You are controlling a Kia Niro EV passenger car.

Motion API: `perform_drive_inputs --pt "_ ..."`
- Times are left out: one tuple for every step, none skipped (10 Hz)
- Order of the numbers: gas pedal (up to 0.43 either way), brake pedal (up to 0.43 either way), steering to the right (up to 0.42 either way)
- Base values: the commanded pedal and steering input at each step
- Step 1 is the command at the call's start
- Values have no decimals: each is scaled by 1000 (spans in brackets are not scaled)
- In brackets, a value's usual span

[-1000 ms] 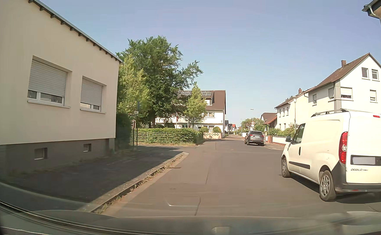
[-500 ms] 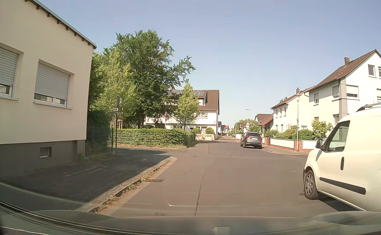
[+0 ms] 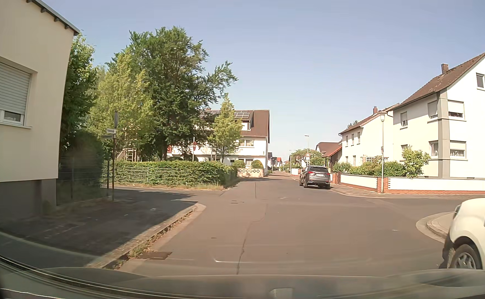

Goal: Follow the waypoints while adhering to traffic rules and regulations

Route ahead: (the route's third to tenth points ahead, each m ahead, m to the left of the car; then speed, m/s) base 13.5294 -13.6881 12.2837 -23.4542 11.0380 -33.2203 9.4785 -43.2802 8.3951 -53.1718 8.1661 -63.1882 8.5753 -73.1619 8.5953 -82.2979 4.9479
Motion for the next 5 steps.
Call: perform_drive_inputs --pt "0 146 97" --pt "0 152 110" --pt "0 146 124" --pt "0 152 135" --pt "0 146 151"
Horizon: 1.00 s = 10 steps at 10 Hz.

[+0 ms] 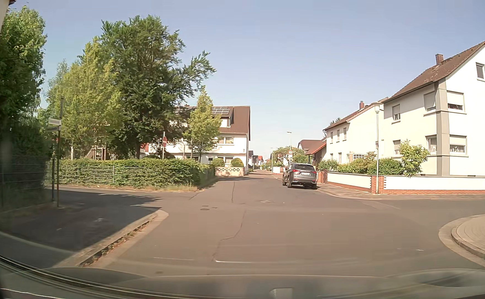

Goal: Follow the waypoints while adhering to traffic rules and regulations

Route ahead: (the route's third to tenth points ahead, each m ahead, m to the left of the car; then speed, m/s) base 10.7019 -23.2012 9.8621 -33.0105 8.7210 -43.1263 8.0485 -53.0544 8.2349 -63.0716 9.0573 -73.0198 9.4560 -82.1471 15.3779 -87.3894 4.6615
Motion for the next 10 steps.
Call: perform_drive_inputs --pt "0 152 167" --pt "0 146 179" --pt "0 146 187" --pt "0 140 200" --pt "0 140 218" --pt "0 140 240" --pt "0 134 256" --pt "0 122 273" --pt "0 110 284" --pt "0 73 293"
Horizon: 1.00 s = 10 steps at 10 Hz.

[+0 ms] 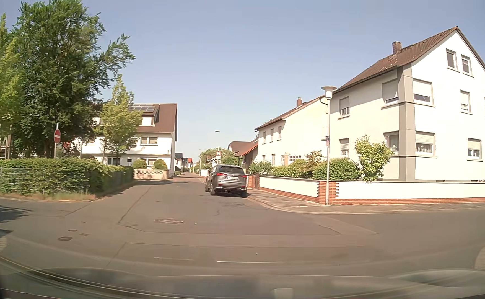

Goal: Follow the waypoints while adhering to traffic rules and regulations

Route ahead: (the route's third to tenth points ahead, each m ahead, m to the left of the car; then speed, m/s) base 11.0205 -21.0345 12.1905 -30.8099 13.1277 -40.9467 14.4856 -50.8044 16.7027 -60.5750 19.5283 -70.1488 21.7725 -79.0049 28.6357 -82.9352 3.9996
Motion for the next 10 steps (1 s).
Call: perform_drive_inputs --pt "0 30 302" --pt "0 30 316" --pt "0 30 338" --pt "0 30 356" --pt "0 30 381" --pt "0 30 400" --pt "0 30 406" --pt "20 30 400" --pt "20 30 387" --pt "20 30 379"
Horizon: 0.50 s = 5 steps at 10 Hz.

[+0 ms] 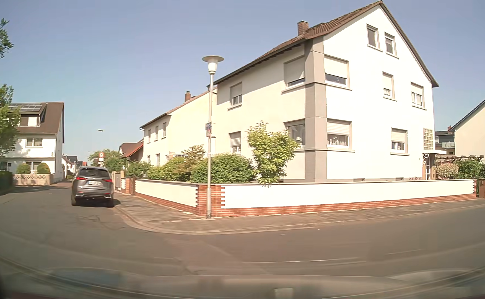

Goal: Follow the waypoints while adhering to traffic rules and regulations

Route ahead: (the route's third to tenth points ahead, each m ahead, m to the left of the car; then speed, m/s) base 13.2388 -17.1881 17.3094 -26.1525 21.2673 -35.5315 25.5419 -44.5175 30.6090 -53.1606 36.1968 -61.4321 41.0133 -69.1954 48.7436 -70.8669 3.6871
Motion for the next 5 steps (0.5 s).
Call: perform_drive_inputs --pt "20 30 376" --pt "67 30 377" --pt "79 30 377" --pt "79 30 377" --pt "87 30 376"
